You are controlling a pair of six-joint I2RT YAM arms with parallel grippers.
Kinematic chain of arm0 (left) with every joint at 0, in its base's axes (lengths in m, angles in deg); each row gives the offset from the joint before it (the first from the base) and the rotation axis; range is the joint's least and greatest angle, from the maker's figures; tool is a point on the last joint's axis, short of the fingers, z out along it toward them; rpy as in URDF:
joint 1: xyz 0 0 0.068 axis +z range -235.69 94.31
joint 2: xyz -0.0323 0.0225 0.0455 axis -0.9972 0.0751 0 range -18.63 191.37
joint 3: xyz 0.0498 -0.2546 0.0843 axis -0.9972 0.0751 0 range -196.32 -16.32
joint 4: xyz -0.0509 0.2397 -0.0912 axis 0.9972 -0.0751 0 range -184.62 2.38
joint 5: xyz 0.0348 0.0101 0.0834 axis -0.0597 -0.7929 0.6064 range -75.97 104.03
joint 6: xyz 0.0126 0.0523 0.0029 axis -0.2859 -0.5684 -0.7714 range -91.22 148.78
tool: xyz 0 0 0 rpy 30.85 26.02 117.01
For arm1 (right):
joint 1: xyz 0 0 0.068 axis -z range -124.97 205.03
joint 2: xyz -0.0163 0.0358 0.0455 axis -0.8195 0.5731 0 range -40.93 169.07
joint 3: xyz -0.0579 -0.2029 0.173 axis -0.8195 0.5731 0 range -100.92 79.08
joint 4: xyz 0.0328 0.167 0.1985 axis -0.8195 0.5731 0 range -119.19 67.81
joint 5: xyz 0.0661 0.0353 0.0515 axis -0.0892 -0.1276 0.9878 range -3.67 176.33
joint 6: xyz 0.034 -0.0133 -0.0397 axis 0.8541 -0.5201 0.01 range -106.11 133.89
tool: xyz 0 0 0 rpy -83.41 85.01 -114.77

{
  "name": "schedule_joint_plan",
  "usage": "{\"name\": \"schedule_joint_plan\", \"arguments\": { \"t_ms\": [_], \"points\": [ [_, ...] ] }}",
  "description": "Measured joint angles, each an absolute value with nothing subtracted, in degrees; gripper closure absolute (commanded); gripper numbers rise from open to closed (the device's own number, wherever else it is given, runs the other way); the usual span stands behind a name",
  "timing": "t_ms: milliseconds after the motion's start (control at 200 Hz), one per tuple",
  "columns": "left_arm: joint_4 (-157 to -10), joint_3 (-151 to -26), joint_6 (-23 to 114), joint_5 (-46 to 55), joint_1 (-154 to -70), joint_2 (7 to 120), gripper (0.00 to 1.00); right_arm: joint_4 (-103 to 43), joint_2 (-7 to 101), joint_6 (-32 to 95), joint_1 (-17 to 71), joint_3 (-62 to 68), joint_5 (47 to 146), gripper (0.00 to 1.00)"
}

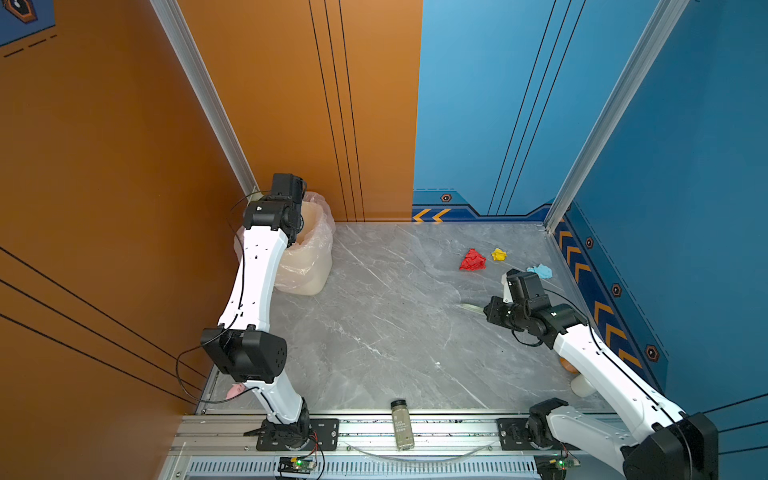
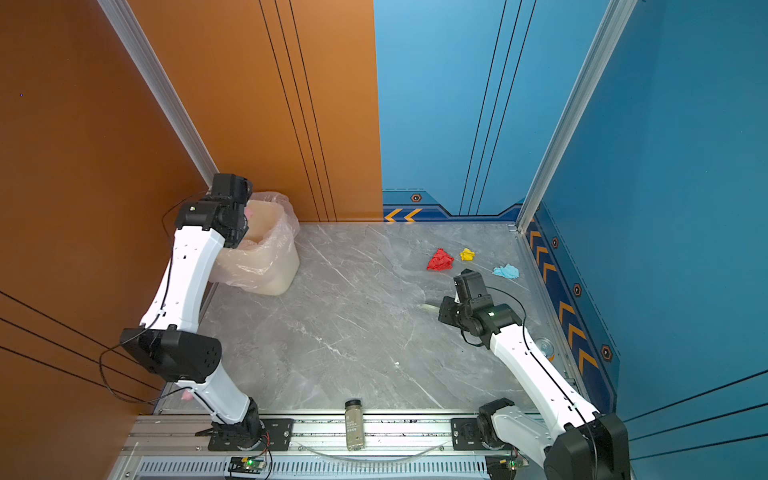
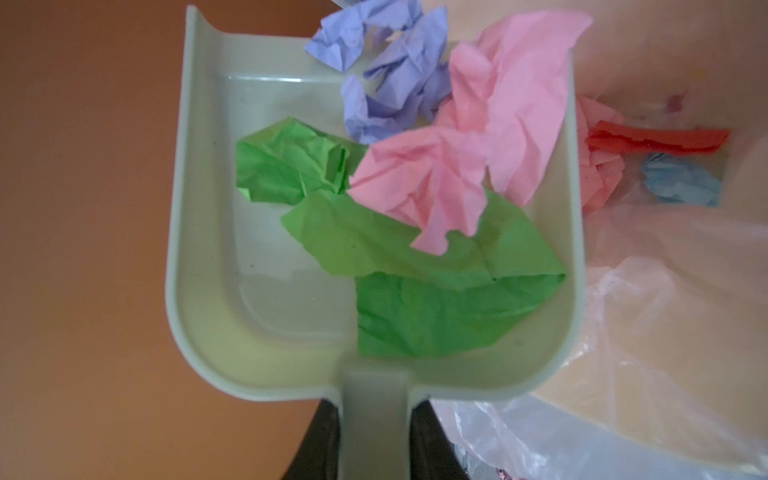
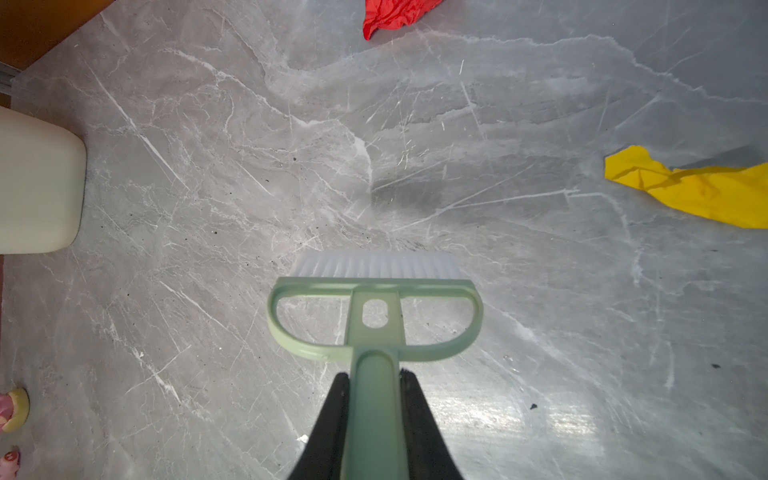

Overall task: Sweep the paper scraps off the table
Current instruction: 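Tilt the dustpan with the left gripper to dump the papers into the bin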

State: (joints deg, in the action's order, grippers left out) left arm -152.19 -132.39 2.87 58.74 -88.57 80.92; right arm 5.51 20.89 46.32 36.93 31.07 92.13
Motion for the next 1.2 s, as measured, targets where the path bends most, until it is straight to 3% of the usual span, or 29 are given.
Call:
{"name": "schedule_joint_plan", "arguments": {
  "t_ms": [1201],
  "points": [
    [-152.39, -133.68, -15.78, 69.86, -89.44, 81.58, 1.0, 4.59, 23.1, 46.27, 36.64, 31.55, 92.15, 1.0]
  ]
}}
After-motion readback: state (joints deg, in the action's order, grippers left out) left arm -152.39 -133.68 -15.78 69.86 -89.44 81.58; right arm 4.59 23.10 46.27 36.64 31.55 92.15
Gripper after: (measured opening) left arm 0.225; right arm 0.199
